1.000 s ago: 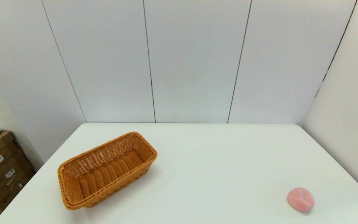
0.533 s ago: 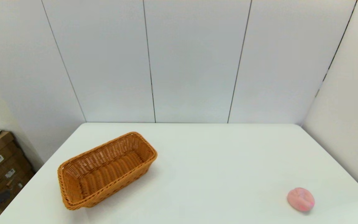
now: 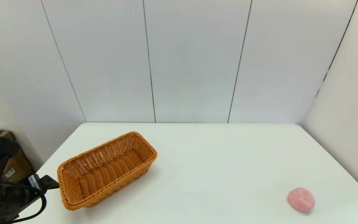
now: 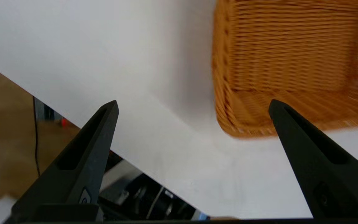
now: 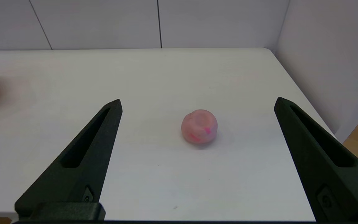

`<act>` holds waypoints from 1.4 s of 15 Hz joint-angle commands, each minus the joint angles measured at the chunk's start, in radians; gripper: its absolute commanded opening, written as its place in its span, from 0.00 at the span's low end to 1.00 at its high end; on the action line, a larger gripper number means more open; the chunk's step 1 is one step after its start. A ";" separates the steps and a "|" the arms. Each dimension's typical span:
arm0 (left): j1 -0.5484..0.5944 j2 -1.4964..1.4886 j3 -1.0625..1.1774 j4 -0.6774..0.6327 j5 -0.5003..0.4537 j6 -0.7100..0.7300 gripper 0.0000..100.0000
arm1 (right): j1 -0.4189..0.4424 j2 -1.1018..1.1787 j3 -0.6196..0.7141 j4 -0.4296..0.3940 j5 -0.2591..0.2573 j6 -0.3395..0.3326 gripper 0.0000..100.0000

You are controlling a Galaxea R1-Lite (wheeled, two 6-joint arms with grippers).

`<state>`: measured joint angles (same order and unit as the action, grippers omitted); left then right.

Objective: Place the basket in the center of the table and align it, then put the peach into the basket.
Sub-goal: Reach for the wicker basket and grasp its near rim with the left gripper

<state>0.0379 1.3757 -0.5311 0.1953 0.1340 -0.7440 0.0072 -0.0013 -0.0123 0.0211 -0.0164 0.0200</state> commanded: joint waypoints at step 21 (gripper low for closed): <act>0.140 0.482 -0.033 -0.382 -0.171 -0.021 0.00 | 0.000 0.001 0.000 0.000 0.000 0.000 1.00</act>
<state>0.1817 1.8921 -0.5600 -0.1870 -0.0360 -0.7615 0.0072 -0.0013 -0.0123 0.0211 -0.0164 0.0200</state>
